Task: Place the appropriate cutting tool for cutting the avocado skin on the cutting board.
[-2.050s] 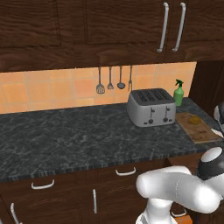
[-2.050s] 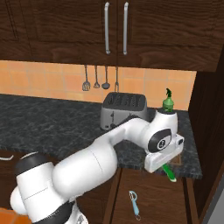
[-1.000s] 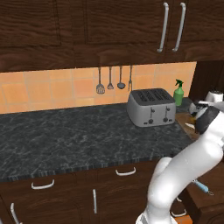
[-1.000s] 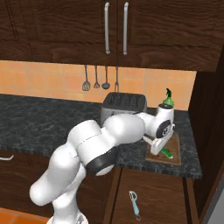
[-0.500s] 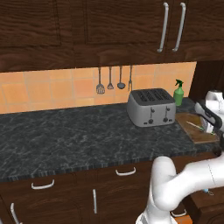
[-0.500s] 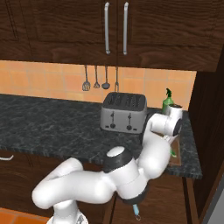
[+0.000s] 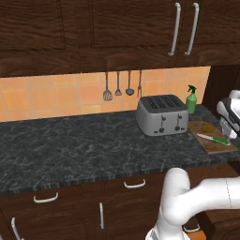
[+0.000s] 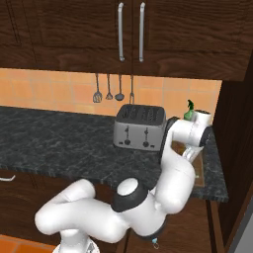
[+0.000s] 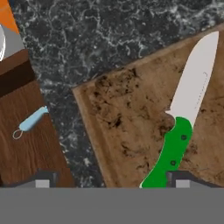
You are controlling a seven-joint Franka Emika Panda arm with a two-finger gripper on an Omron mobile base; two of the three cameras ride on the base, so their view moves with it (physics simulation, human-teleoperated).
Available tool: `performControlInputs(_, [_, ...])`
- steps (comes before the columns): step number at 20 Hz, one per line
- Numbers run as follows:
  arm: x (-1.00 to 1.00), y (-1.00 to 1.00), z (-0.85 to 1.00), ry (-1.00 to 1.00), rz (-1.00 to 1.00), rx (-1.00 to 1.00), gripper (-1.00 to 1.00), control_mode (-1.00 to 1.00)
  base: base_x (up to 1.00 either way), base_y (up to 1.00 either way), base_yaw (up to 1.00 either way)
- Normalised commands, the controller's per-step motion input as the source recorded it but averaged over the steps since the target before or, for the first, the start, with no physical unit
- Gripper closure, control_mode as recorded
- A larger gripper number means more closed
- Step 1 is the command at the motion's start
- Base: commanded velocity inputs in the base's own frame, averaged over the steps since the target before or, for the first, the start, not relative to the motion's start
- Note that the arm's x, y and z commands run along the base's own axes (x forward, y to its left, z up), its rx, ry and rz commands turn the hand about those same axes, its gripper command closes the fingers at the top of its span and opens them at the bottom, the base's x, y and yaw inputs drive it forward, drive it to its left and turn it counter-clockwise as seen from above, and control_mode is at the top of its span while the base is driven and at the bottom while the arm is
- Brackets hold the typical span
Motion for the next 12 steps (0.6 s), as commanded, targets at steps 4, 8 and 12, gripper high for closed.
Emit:
performControlInputs(4, [-0.58, 0.88, 0.59, 0.0, -0.02, -0.02, -1.0, -1.0, 0.0, 0.0, 0.0])
performControlInputs(8, [-0.66, 0.89, 0.47, 0.0, -0.04, -0.01, -1.0, -1.0, 0.0, 0.0, 0.0])
performControlInputs(12, [-0.59, 0.89, 0.39, 0.0, -0.05, -0.03, -1.0, -1.0, 0.0, 0.0, 0.0])
